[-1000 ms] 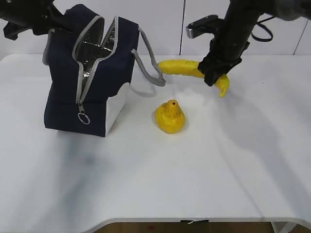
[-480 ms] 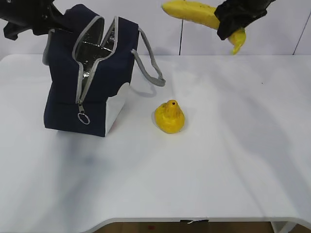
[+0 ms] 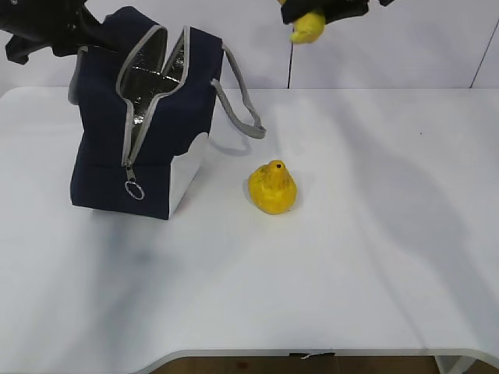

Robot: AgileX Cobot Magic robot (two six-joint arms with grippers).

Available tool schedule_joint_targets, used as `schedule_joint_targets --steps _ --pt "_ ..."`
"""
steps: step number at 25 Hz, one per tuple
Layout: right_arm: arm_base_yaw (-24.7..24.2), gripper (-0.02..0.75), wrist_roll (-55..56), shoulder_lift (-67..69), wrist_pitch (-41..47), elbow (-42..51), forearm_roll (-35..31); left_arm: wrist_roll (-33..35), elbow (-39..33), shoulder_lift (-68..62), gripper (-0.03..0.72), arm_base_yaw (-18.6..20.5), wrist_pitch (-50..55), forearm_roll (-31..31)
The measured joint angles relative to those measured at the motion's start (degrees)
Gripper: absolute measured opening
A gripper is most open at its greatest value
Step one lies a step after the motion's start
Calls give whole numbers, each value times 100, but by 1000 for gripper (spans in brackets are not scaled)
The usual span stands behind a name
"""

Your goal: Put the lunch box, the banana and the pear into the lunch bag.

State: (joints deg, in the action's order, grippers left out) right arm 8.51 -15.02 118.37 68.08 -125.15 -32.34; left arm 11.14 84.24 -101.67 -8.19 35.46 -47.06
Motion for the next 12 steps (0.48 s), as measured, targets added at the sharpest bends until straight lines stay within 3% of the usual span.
schedule_joint_targets --steps 8,12 --pt "75 317 23 188 -181 0 -1783 0 0 0 -4 0 0 -99" --pt "247 317 23 351 -218 0 -2024 0 0 0 -4 0 -9 -182"
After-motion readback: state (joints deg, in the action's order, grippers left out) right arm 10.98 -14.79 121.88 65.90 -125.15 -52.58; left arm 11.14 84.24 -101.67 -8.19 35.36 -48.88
